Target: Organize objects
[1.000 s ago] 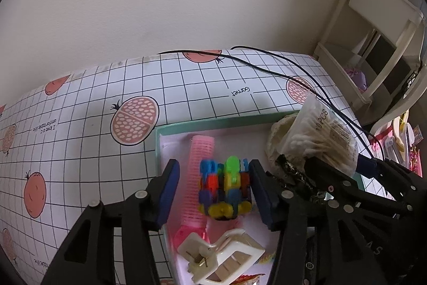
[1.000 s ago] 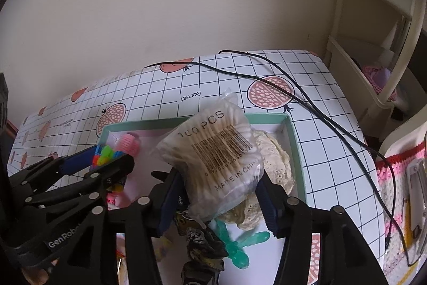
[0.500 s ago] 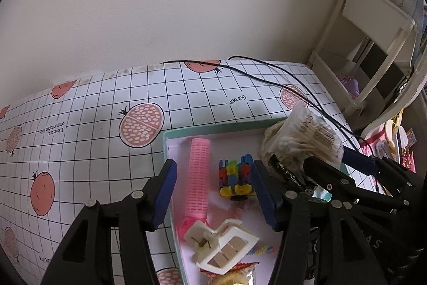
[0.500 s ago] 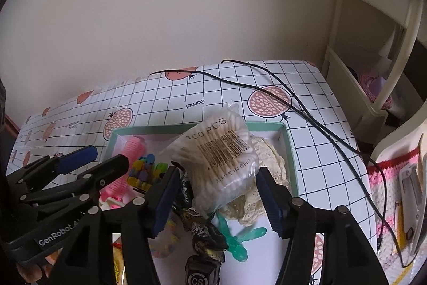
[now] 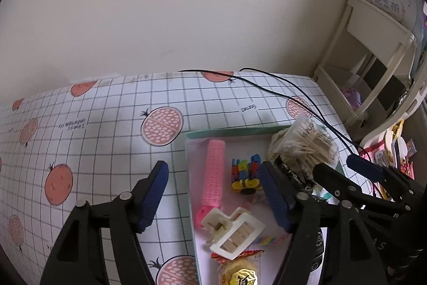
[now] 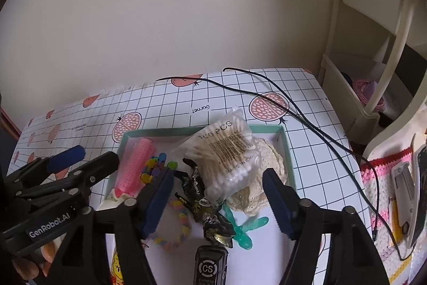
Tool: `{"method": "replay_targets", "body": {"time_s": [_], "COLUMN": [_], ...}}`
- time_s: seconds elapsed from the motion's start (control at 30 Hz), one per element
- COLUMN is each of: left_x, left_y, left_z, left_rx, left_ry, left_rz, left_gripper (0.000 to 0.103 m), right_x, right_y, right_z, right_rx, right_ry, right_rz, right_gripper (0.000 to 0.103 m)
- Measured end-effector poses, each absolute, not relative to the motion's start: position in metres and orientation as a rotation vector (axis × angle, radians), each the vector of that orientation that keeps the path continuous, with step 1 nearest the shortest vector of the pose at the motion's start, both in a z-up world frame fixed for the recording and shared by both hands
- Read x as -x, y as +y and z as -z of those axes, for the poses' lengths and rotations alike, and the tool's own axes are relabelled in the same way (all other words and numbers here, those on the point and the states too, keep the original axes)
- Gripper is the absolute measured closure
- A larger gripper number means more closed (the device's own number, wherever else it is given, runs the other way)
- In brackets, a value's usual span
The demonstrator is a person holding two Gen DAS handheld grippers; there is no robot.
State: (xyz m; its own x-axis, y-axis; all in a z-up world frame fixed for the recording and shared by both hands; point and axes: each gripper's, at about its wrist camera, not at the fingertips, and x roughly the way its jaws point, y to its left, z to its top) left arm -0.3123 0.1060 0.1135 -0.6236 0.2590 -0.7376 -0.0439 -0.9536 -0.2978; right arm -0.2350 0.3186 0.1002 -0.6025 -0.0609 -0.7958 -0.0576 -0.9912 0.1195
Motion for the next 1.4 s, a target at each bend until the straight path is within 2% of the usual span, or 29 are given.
{"method": "replay_targets", "body": {"time_s": [0.13, 0.2, 0.33, 0.4, 0.53, 0.63, 1.4], "left_x": [0.308, 0.306, 0.302, 0.302, 0.3, 0.299, 0.245], "left_y": [0.097, 0.093, 0.086, 0.083, 0.08, 0.078, 0.062], "left_z": [-0.108, -0.106, -0.101, -0.099, -0.095, -0.092, -0.104], "left_rx": [1.291, 1.301, 1.313, 1.323, 1.336, 1.347, 1.299], "left_ry": [-0.402, -0.401, -0.403, -0.406, -0.381, -0.373, -0.377], "left_rz": [-2.685, -2.699, -2.726, -2.728, -2.75, -2.759, -2.801], "left_gripper": [0.029, 0.021, 0.017, 0.007, 0.006, 0.0, 0.0], "right_x": [0.233, 0.232, 0.232, 0.231, 0.232, 0.23, 0.184], "right_y": [0.317, 0.317, 0.316, 0.316, 0.316, 0.313, 0.291], "right_z": [-0.098, -0.097, -0.097, -0.098, -0.097, -0.096, -0.116], "right_rx": [-1.397, -1.393, -1.383, -1.382, -1.384, -1.39, -1.352], "right_ry": [-0.212, -0.218, -0.22, -0.225, -0.223, -0.212, -0.221], "right_rz": [2.807, 2.808, 2.815, 2.817, 2.815, 2.817, 2.83], "right_gripper": [0.019, 0.012, 0.003, 0.001, 0.0, 0.0, 0.0]}}
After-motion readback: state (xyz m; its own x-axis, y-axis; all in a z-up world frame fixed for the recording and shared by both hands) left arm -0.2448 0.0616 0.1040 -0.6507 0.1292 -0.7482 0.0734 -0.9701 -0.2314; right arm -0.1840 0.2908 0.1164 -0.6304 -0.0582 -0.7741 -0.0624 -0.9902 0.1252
